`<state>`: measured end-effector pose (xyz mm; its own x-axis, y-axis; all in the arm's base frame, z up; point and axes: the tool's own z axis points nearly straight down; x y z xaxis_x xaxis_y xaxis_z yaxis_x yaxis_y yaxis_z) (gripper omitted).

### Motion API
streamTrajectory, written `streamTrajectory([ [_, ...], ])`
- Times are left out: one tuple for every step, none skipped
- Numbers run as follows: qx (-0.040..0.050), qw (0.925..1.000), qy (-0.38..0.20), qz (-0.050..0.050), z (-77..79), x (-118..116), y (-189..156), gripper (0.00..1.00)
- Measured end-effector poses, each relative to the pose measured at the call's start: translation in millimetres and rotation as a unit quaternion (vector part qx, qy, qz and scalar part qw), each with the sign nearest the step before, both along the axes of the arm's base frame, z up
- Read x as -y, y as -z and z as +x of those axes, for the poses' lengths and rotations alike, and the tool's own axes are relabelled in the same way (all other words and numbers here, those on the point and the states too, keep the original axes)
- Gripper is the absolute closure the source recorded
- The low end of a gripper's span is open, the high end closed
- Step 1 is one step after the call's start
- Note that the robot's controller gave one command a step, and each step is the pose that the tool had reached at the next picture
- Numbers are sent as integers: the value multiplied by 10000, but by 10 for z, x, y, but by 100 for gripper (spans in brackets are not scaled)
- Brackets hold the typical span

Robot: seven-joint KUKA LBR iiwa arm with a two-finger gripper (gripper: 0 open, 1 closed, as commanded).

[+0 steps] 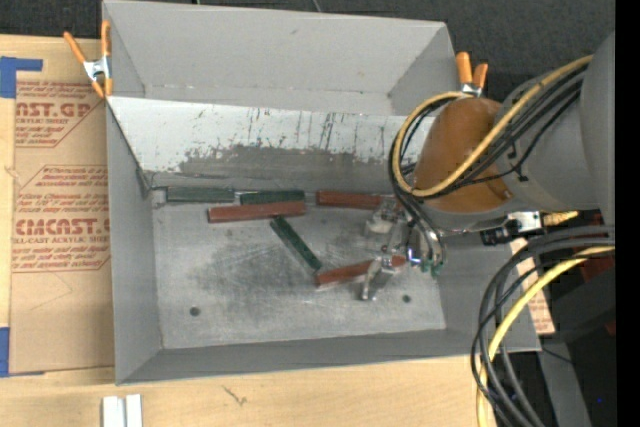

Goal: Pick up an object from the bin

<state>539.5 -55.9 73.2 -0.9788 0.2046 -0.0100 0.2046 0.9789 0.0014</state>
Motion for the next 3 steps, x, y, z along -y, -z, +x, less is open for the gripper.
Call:
streamTrajectory([
  [-22, 9981, 621, 17, 4, -18, -3, 0],
  [-23, 9999, -143, -4, 20, 23, -33, 100],
  [-26, 10000, -83, -5, 20, 20, -33, 100],
])
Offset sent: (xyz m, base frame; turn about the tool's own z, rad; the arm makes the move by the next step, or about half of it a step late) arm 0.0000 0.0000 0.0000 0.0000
